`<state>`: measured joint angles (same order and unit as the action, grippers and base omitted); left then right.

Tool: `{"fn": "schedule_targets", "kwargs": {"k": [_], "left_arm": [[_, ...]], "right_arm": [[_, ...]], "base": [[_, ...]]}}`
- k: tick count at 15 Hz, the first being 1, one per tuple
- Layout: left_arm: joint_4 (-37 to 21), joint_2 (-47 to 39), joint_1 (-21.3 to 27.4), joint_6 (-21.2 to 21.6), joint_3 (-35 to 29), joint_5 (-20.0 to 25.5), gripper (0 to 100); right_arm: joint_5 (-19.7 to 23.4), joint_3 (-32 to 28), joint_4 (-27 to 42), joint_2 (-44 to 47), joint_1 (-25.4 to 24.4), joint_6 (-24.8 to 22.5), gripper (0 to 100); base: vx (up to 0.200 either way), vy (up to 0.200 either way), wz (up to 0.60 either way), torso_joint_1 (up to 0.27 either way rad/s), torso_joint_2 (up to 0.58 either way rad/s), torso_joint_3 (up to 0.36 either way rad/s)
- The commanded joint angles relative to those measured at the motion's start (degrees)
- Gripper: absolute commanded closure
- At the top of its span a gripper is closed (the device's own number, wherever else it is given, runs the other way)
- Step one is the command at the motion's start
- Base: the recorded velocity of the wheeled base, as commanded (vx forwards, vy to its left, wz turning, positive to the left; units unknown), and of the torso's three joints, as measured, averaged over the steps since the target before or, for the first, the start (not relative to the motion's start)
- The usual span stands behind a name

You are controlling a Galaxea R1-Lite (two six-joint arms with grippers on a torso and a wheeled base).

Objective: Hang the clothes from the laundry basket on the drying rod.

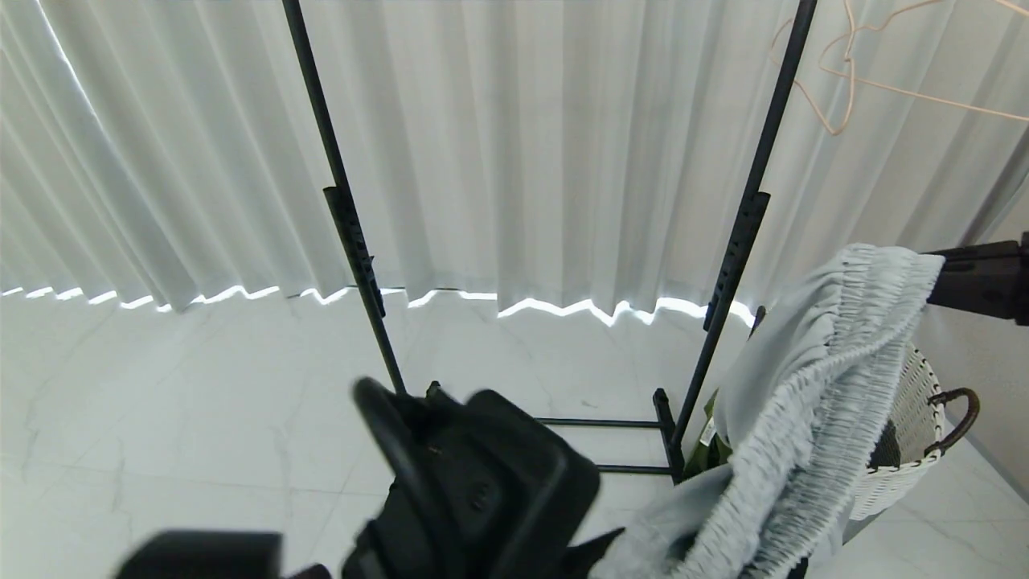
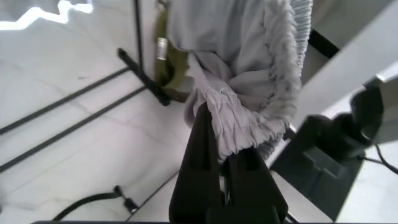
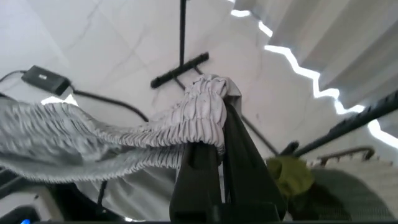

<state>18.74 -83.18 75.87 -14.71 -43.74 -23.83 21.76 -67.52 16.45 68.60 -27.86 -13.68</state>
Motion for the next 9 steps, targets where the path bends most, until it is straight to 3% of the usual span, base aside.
{"fn": "schedule_targets", "kwargs": {"k": [1,4,9], "left_arm": [[-3.3,10.8,-4.8,1.4,-0.4,0.2,100],[-8.2,17.6,-5.0,7.4,-4.2,0.4,100],[-14.5,23.2,-11.2,12.4,-16.0,0.4,100]], "right_arm": [[-0.1,-0.2,-3.9,4.0,-0.9,0.0,100],[0.1,-0.6,-11.0,6.9,-1.0,0.2,100],[0.0,-10.1,-16.4,16.8,-3.9,0.2,100]], "base": [[0.0,0.0,0.0,0.0,0.0,0.0],[0.0,0.0,0.0,0.0,0.0,0.0],[0.0,0.0,0.0,0.0,0.0,0.0]]}}
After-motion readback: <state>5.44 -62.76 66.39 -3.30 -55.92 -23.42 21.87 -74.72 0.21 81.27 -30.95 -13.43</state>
